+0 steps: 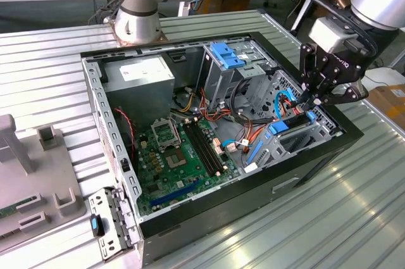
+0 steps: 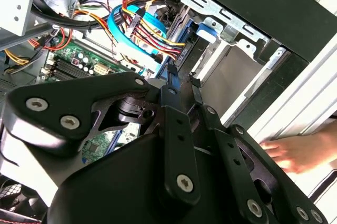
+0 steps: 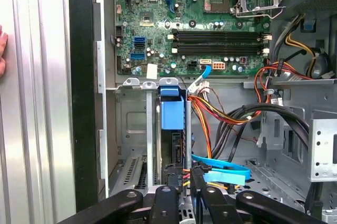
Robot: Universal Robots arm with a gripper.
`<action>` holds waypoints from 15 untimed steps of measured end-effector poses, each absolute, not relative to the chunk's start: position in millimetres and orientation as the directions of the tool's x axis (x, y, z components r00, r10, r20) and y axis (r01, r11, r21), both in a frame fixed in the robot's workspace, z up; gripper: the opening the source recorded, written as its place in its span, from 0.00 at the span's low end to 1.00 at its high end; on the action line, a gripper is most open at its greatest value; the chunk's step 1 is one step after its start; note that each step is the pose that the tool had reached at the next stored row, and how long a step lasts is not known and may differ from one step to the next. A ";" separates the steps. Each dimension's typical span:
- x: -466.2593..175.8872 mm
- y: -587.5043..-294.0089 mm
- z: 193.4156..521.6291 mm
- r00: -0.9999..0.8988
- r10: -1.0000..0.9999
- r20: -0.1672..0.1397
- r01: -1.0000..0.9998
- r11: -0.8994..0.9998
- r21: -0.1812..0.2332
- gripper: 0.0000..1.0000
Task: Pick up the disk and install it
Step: 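Insert the first disk wire, then insert the second disk wire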
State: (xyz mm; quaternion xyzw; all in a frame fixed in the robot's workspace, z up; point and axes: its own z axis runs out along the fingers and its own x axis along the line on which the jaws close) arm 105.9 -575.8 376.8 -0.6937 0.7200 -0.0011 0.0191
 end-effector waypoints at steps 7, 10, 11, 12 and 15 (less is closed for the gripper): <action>103.9 -575.8 376.8 -0.037 -0.999 -0.026 -0.999 0.038 -0.028 0.24; 103.9 -575.8 376.8 -0.037 -0.999 -0.026 -0.999 0.038 -0.028 0.24; 103.9 -575.8 376.8 -0.037 -0.999 -0.026 -0.999 0.038 -0.028 0.24; 103.8 -575.8 376.8 -0.037 -0.999 -0.026 -0.999 0.038 -0.028 0.24; 103.8 -575.0 376.9 -0.037 -0.999 -0.026 -0.999 0.038 -0.028 0.24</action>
